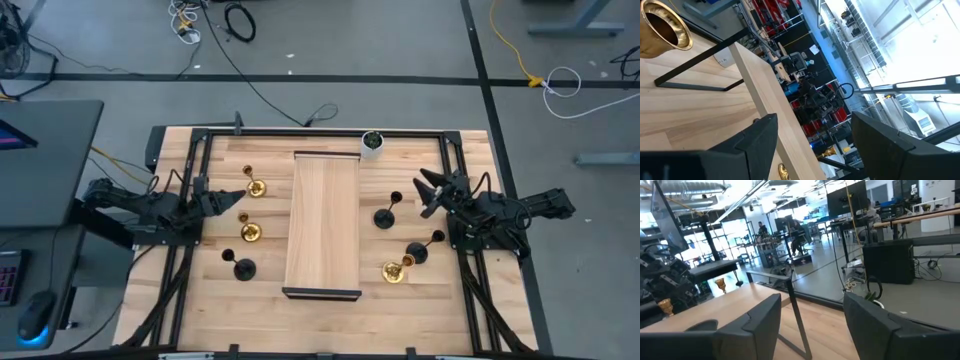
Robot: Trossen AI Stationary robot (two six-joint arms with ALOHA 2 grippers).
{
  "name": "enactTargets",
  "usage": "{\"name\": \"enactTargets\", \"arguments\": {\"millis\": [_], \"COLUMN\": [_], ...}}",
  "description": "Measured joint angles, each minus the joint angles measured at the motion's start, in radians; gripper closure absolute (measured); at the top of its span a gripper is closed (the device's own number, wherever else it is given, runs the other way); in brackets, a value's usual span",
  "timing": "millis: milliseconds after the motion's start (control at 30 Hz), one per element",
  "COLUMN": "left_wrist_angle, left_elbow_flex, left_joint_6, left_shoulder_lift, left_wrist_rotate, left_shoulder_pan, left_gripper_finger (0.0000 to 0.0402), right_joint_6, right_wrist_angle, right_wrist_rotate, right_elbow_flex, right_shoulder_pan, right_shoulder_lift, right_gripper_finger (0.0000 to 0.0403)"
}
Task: Pick & Place candle stick holders
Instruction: Put the top right black candle holder on the shelf
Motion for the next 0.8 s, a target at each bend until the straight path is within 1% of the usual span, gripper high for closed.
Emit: {"name": "enactTargets", "arguments": {"millis": [67, 167, 200, 233, 333, 433, 467, 600, 700, 733, 800], "left_wrist_angle": [0.0, 0.0, 0.0, 0.0, 0.0, 0.0, 0.0, 0.0, 0.0, 0.0, 0.0], "left_elbow_flex": [0.0, 0.0, 0.0, 0.0, 0.0, 0.0, 0.0, 0.0, 0.0, 0.0, 0.0], "left_joint_6": [0.0, 0.0, 0.0, 0.0, 0.0, 0.0, 0.0, 0.0, 0.0, 0.0, 0.0], "left_shoulder_lift": [0.0, 0.0, 0.0, 0.0, 0.0, 0.0, 0.0, 0.0, 0.0, 0.0, 0.0], "left_wrist_rotate": [0.0, 0.0, 0.0, 0.0, 0.0, 0.0, 0.0, 0.004, 0.003, 0.004, 0.004], "left_shoulder_pan": [0.0, 0.0, 0.0, 0.0, 0.0, 0.0, 0.0, 0.0, 0.0, 0.0, 0.0], "left_gripper_finger": [0.0149, 0.0149, 0.0149, 0.0149, 0.0149, 0.0149, 0.0149, 0.0149, 0.0149, 0.0149, 0.0149], "right_joint_6": [-0.024, -0.096, -0.098, -0.087, -0.042, -0.099, -0.096, -0.09, -0.081, -0.078, -0.075], "right_wrist_angle": [0.003, 0.004, 0.004, 0.004, 0.005, 0.012, 0.009, 0.007, -0.001, -0.012, -0.043], "right_wrist_rotate": [0.03, 0.13, 0.157, 0.157, 0.075, -0.011, -0.041, -0.241, -0.365, -0.388, -0.4], "right_elbow_flex": [0.0, 0.0, 0.0, 0.0, 0.0, 0.0, 0.0, 0.0, 0.0, 0.0, 0.0], "right_shoulder_pan": [0.0, 0.0, 0.001, 0.002, 0.006, 0.006, 0.006, 0.007, 0.007, 0.007, 0.007], "right_shoulder_lift": [0.0, 0.0, 0.0, 0.0, 0.0, 0.0, 0.0, 0.0, 0.0, 0.0, 0.0], "right_gripper_finger": [0.0185, 0.0185, 0.0185, 0.0185, 0.0185, 0.0185, 0.0185, 0.0185, 0.0185, 0.0185, 0.0185]}}
